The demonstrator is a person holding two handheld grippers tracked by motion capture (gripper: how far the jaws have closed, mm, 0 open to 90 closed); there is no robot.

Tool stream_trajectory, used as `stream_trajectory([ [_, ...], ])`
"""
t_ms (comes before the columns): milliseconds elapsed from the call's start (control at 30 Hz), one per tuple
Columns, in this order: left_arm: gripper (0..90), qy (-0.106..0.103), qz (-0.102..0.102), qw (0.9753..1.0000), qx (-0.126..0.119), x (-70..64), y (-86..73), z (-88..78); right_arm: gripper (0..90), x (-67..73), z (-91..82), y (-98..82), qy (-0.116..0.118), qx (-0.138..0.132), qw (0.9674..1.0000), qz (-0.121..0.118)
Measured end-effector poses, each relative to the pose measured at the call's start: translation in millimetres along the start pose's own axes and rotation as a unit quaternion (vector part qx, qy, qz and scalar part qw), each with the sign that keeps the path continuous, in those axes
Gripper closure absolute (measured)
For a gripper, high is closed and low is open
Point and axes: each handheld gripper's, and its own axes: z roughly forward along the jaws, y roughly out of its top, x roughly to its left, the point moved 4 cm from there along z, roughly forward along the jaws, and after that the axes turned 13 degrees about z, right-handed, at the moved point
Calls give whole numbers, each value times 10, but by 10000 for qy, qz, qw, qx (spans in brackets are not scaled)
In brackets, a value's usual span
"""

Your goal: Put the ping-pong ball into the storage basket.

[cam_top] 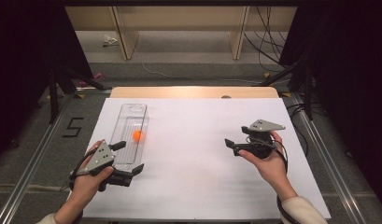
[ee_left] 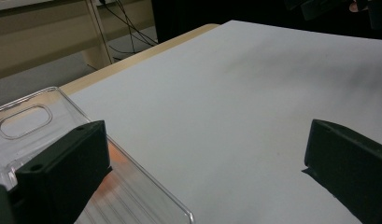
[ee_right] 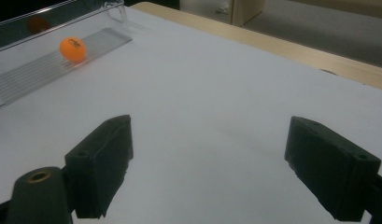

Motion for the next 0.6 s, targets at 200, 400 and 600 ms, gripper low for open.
stream_trajectory([
  [200,0,-5,-6,10000,-1,3,-3,0,162,-51,-63,-43,-51,-8,10000,46],
  [400,0,5,-9,10000,4,5,-5,0,162,-79,-108,-87,-101,5,9999,45],
  [600,0,5,-14,10000,4,6,-6,0,162,-89,-117,-124,-128,50,9999,20],
])
